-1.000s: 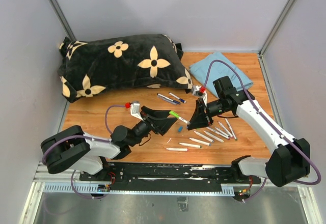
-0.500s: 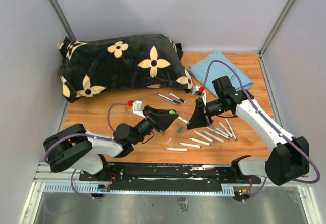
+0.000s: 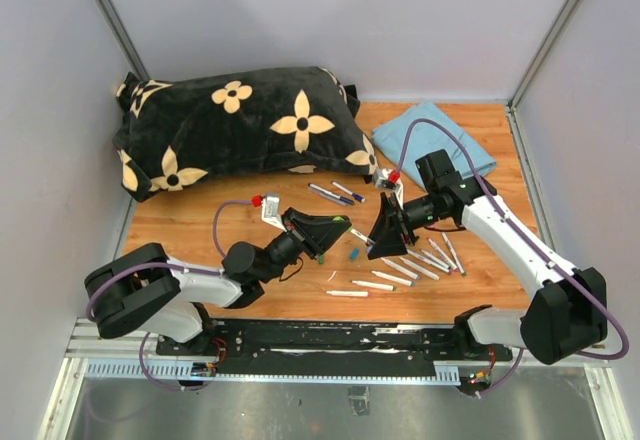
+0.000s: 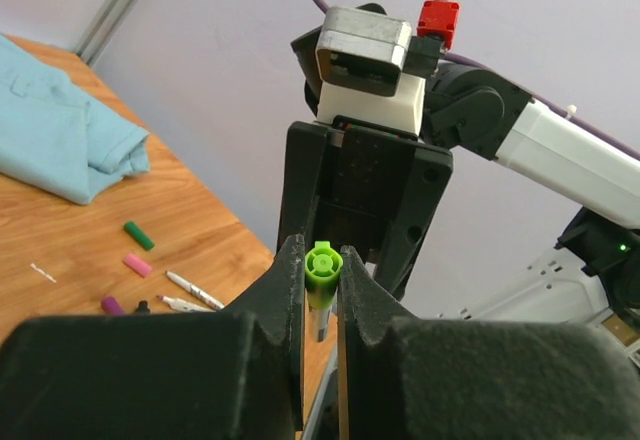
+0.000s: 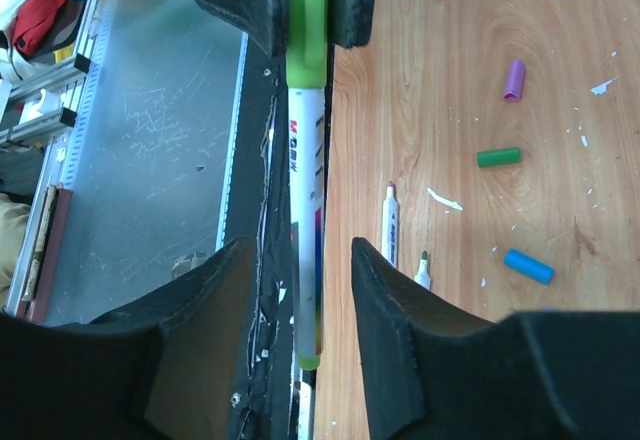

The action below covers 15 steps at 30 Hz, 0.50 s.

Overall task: Open the pen caps
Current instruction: Open the pen cap from the pen.

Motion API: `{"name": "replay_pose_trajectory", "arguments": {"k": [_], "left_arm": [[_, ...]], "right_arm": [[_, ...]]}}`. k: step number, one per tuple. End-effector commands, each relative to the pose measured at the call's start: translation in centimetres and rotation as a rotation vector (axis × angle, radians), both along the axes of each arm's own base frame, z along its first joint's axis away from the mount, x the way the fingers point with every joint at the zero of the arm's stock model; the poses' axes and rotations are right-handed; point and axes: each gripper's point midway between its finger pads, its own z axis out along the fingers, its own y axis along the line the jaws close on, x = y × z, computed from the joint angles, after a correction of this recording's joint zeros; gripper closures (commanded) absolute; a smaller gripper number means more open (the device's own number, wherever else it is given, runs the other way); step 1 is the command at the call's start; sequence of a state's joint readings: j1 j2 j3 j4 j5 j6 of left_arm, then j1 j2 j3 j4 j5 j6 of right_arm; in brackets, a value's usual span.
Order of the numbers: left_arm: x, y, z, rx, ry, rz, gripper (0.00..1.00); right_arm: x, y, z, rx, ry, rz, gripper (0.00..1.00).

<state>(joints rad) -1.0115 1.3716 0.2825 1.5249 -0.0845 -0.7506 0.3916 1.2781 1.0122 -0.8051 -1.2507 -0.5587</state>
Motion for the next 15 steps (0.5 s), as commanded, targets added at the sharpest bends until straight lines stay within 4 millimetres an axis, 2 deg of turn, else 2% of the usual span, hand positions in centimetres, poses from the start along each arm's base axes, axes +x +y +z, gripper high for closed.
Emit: {"name": "replay_pose_trajectory", "arguments": {"k": [1,8,11,15], "left_arm": [[-1.1,0.3,4.0,-0.144,-0.087,-0.043,1.0],[-1.1,-0.8,3.9,-0.157,-0.081,-0.081,1.0],[-1.0,-0.7,4.1,-0.16,-0.089,-0.073,1.0],[-0.5,0.0,4.7,-0.151,-0.101,-0.02,1.0]], "right_arm": [[-0.9,0.1,0.4,0.03,-0.001,0.025,0.53],[-0.9,0.2,0.3,0.03,-0.011,0.018,0.56],[-1.0,0.2,0.0,0.019,-0.011,0.02,0.69],[-1.1,0.2,0.0,0.013,-0.011,0.02,0.97]]}}
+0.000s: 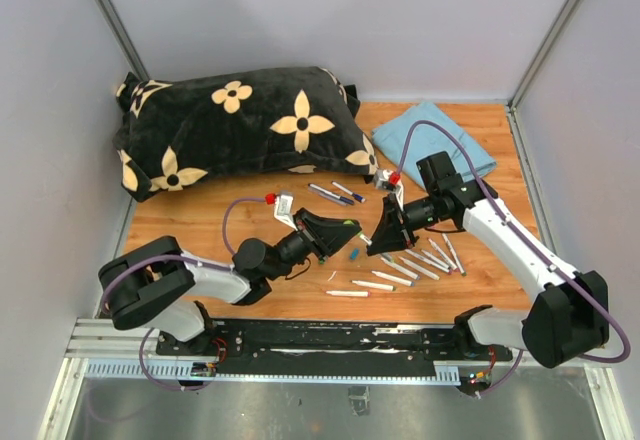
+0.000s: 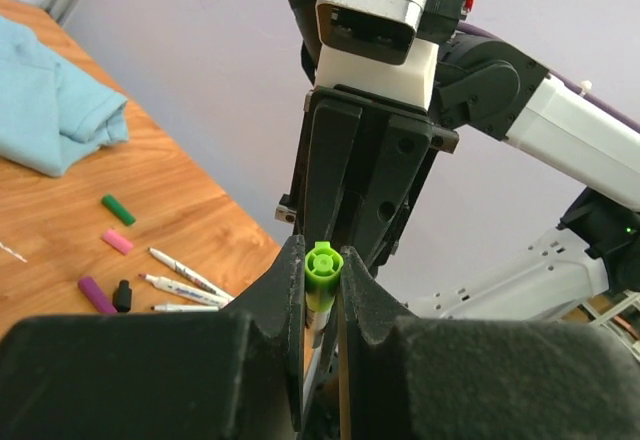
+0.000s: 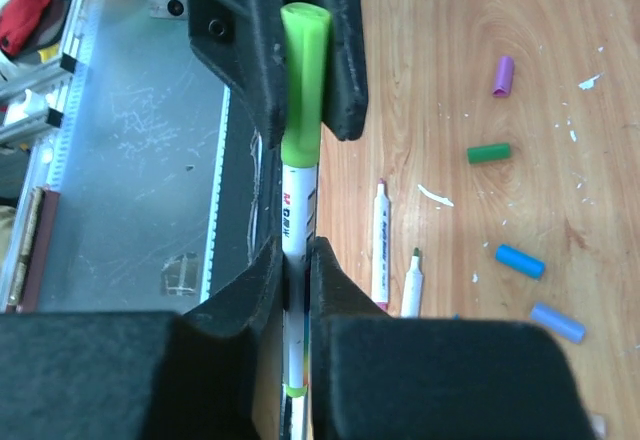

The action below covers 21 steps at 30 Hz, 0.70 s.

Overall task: Open the pen caps
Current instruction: Open the pen cap from the pen.

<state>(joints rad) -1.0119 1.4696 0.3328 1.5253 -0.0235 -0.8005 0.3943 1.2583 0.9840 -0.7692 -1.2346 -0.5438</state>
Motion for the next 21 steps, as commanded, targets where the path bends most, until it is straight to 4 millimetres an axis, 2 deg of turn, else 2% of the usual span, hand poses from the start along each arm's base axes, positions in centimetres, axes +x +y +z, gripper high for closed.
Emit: {"name": "replay_pose_trajectory", "arguments": {"k": [1,3,8,11,15,18,21], "left_arm": [[-0.1,2.5,6.2,-0.171,-0.133,0.083,1.0],[0.8,3.4,6.8,-0.168,-0.133,0.138,1.0],[3.7,7.0,10.4,-0.228,-0.166,0.234,1.0],[5.5,9.0,11.9,-0.239,-0.178,0.317,1.0],[6.2,10.9,13.0,-0.257,-0.19,0.37,1.0],[5.8,11.2,12.7,-0.225,-0.183,0.37,1.0],[5.6,11.5,10.3,-0.137,-0.126,0.376,1.0]], "right_arm": [[-1.1,0.3,0.4,0.02,0.008,0.03,0.99],[-1.3,0.3,0.4,0.022,0.017,0.037,0.99],[-1.8,0.5,0.6,0.031,0.036,0.057,0.99],[-2.0,0.5,0.7,0.036,0.042,0.06,0.99],[-2.0,0.5,0.7,0.034,0.039,0.059,0.99],[-1.7,0.4,0.0,0.004,0.026,0.047,0.99],[-1.6,0.5,-1.1,-0.045,-0.005,0.042,0.99]]}}
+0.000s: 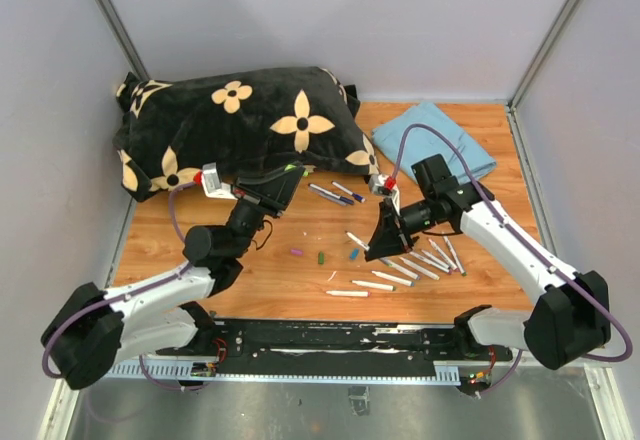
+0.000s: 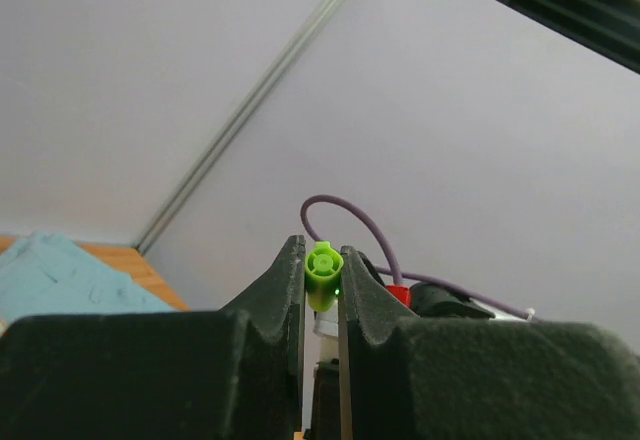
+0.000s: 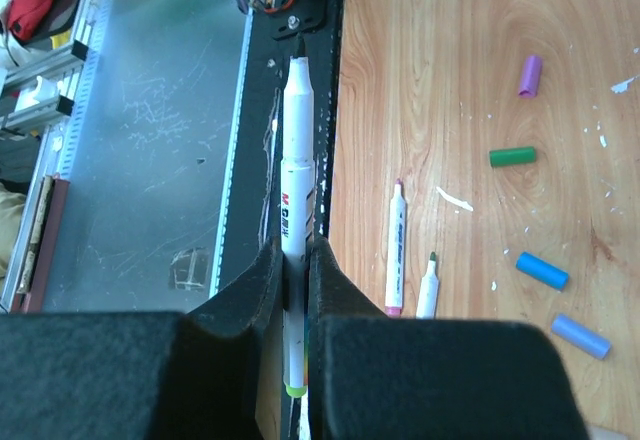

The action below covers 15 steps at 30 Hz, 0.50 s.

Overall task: Open the pen caps
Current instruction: Open the pen cap from the pen.

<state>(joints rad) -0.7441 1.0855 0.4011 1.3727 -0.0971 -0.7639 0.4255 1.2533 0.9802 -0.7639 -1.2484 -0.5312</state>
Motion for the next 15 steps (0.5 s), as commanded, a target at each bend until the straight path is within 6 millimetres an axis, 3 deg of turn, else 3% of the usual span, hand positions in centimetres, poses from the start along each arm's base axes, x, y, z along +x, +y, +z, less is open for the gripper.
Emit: {"name": "replay_pose_trajectory", "arguments": {"k": [1,8,11,15], "left_arm": [[0.2,0.7,-3.8,0.114,0.118,0.034,1.0],[0.8,2.8,-16.1,0.44,0.541,0.137,1.0],[0.6,4.4,-20.1,0.563,0.684,0.203,1.0],[0.1,6.6,-24.3,0.685,0.824,0.282,1.0]], "right_arm": [[-0.8,0.0,-1.7,-0.073,-0.033,0.012,0.99],[-2.7,1.9,-6.0,-0.254,-0.138,0.083,0.96],[-2.8,3.0,-8.6,-0.38,-0.195,0.075,0.94],[-3.1,4.6,-10.3,-0.483,-0.227,0.062,0.93]]}}
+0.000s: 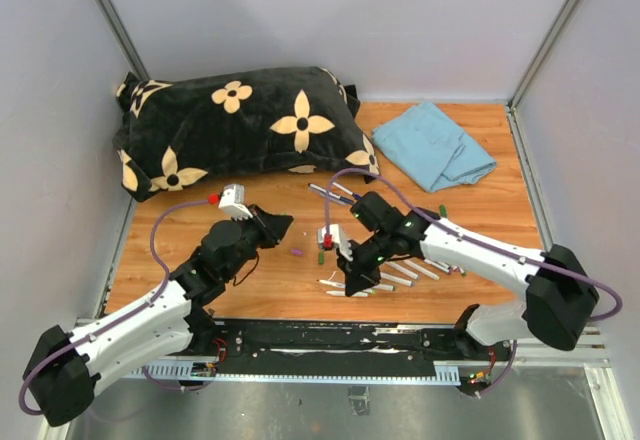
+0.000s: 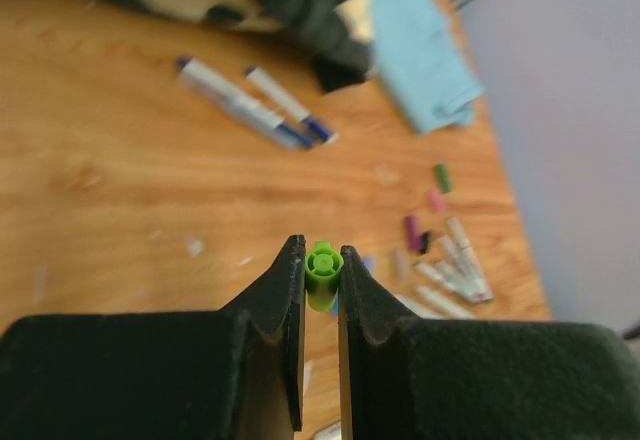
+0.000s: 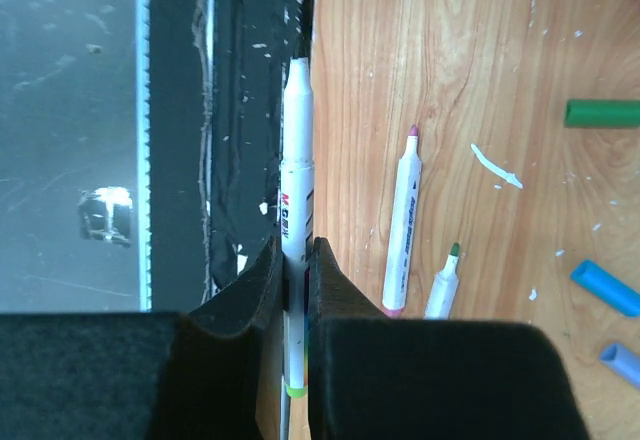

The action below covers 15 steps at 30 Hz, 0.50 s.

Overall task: Open the pen caps
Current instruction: Open the pen cap from the pen, then place the pen at the center of the board.

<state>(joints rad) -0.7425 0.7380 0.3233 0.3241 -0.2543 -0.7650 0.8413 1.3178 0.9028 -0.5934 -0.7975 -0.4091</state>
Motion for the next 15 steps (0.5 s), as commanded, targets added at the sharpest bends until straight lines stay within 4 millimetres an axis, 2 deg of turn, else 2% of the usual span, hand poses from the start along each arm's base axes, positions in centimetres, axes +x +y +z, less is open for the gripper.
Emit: {"name": "replay_pose_trajectory", "arguments": {"k": [1,5,7,11,15], "left_arm": [[-0.9,3.8,-7.3,0.232,0.23,0.121,1.0],[-1.8,4.3,-10.5,0.226,0.296,0.105,1.0],[-2.0,4.4,-11.4,0.204,0.323,0.1,1.0],[-2.3,4.6,-12.6,0.178,0.369,0.096,1.0],[-2.9,4.7,-13.5,0.162,0.423,0.099,1.0]], "right_arm": [[1.2,1.4,-2.5,-0.147,-0.106,-0.079,0.93],[-0.2,2.5,-4.1,-0.21,-0.21,0.013,0.92],[-0.8,2.7,-4.8,-0.236,-0.263,0.056,0.92],[-0.4,2.6,-6.8,-0.311,-0.382,0.079,0.92],[0.5,2.6,-8.2,-0.381,-0.432,0.074,0.9]]}}
